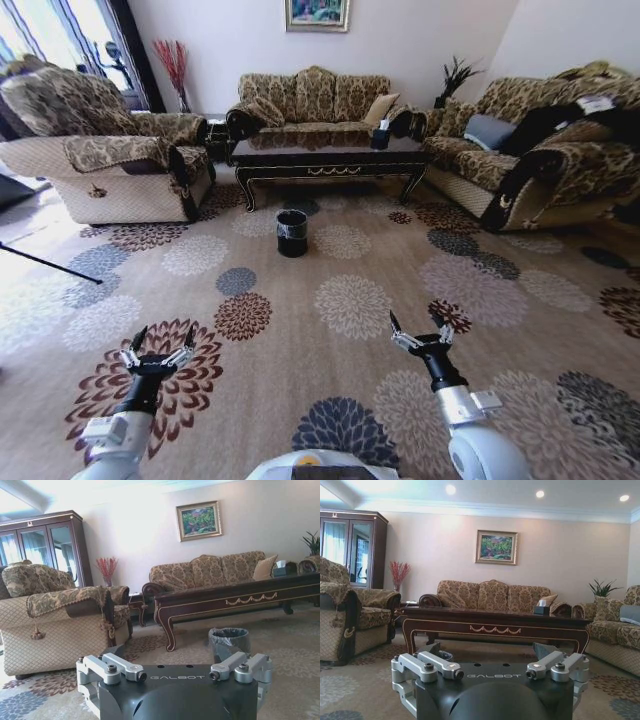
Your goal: Move to the front of the table and pick up the trash from the floor, then place it into the trash bin.
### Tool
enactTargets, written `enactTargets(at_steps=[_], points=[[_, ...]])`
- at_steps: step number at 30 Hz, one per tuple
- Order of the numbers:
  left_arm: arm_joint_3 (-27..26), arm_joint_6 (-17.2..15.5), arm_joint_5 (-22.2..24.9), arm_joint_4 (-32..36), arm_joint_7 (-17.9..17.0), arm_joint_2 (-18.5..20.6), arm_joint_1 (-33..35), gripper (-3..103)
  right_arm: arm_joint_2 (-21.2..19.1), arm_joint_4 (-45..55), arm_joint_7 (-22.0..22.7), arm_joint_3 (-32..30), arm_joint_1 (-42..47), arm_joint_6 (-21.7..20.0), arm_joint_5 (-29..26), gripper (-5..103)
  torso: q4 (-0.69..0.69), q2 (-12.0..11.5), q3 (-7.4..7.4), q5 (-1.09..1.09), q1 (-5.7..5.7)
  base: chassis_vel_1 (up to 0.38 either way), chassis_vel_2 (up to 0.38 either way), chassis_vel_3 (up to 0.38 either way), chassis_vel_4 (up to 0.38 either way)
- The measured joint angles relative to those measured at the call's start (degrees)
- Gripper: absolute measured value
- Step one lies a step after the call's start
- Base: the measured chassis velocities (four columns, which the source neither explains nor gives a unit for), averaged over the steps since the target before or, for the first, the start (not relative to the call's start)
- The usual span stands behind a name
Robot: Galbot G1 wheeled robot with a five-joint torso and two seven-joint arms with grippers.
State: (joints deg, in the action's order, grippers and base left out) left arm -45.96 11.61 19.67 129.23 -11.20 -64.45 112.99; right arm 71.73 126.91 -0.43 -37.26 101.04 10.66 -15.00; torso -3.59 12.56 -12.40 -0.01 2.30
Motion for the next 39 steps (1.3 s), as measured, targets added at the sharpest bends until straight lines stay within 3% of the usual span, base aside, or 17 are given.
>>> enactTargets(at_steps=[14,39], points=[[0.00,0.00,0.00,0.00,0.00,0.00,0.00,100,0.00,0.00,0.00,0.00,0.00,0.00,0.00,100,0.00,2.28,-1.49,0.01,0.77,-0.007,-0.005,0.011,0.005],[0.00,0.00,0.00,0.00,0.00,0.00,0.00,100,0.00,0.00,0.00,0.00,0.00,0.00,0.00,100,0.01,8.23,-5.65,0.01,2.58,0.000,0.000,0.000,0.000]])
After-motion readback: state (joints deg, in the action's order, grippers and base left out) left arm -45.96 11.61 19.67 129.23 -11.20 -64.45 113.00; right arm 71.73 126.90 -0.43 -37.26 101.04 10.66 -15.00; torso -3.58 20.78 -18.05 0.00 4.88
